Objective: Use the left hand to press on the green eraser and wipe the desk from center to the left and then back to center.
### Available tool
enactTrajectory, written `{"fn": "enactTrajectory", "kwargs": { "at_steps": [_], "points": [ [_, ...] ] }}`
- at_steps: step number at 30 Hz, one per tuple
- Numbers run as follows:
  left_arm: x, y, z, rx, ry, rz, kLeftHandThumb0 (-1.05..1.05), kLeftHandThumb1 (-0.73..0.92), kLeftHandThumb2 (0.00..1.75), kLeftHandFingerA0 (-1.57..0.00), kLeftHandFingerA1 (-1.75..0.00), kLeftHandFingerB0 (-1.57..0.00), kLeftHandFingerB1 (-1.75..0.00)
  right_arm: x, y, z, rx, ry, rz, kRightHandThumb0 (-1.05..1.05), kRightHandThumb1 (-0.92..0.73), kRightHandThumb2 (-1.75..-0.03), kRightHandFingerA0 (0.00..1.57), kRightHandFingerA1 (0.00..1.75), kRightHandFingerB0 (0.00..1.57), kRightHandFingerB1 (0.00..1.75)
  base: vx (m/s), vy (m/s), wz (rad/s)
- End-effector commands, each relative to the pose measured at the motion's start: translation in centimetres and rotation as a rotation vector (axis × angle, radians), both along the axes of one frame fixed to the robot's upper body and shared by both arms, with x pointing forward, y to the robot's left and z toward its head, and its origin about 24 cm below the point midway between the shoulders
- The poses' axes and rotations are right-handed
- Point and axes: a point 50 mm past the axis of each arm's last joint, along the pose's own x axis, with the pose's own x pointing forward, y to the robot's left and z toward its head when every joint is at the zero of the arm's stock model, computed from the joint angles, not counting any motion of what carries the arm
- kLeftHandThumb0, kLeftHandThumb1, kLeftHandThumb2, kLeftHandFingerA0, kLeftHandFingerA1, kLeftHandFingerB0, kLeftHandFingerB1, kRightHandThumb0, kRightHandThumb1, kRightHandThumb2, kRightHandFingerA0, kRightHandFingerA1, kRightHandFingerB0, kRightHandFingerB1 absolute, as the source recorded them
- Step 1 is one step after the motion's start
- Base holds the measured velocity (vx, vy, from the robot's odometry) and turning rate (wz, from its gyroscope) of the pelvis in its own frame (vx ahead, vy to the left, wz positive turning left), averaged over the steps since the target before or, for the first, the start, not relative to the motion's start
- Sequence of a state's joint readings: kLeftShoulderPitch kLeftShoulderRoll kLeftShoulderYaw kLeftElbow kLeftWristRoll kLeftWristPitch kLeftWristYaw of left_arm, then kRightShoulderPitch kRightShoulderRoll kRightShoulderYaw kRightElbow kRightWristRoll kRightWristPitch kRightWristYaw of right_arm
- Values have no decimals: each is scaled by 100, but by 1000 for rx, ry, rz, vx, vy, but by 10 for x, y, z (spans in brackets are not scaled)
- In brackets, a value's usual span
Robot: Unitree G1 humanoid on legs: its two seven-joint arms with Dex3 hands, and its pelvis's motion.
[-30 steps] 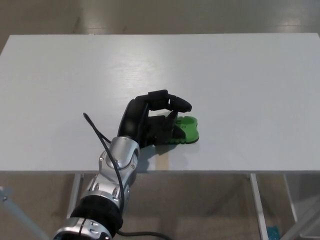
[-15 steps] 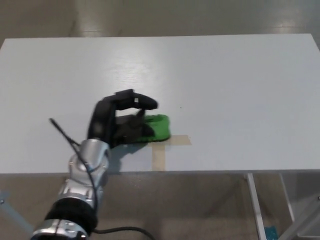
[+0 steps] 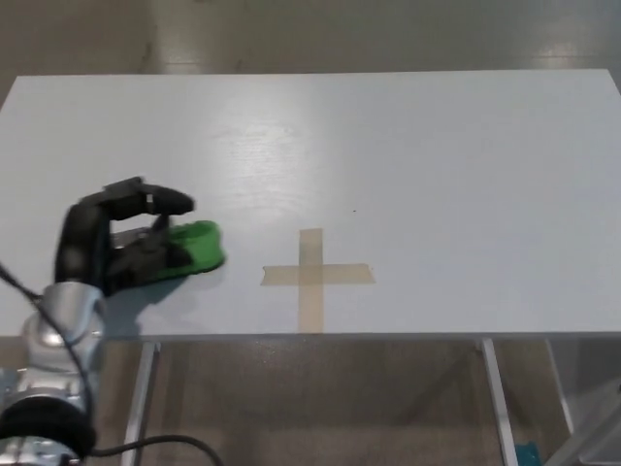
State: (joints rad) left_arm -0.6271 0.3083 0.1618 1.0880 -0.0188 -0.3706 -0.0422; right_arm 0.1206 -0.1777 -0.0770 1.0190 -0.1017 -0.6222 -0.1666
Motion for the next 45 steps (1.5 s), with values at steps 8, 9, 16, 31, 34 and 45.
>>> {"fn": "enactTrajectory", "kwargs": {
  "at_steps": [8,9,16,31,34,45],
  "points": [
    [-39,71,-30,-79,212,156,-15,82,67,-111,-88,-95,-85,-5,0,-2,13,15,-27,-43,-77,-63,63,51,62,40,0,0,0],
    [-39,72,-30,-80,213,158,-15,82,67,-111,-88,-95,-85,-5,0,-3,12,16,-25,-43,-77,-63,63,51,62,40,0,0,0],
    [-40,69,-33,-76,230,148,-12,84,65,-111,-89,-93,-84,-6,-1,-3,10,19,-19,-43,-77,-63,63,51,63,40,0,0,0],
    [-21,14,-35,9,183,-40,-18,80,69,-108,-87,-96,-86,-4,-2,-1,17,12,-8,-43,-77,-63,62,52,64,41,0,0,0],
    [-16,-7,-34,-4,164,-101,-18,79,71,-108,-89,-97,-87,-4,-2,-2,21,13,-14,-43,-77,-64,63,52,63,41,0,0,0],
    [-3,-88,-25,-47,99,-322,-17,79,72,-108,-89,-95,-87,-1,1,0,23,2,8,-43,-77,-63,63,52,64,41,0,0,0]
  ]
}}
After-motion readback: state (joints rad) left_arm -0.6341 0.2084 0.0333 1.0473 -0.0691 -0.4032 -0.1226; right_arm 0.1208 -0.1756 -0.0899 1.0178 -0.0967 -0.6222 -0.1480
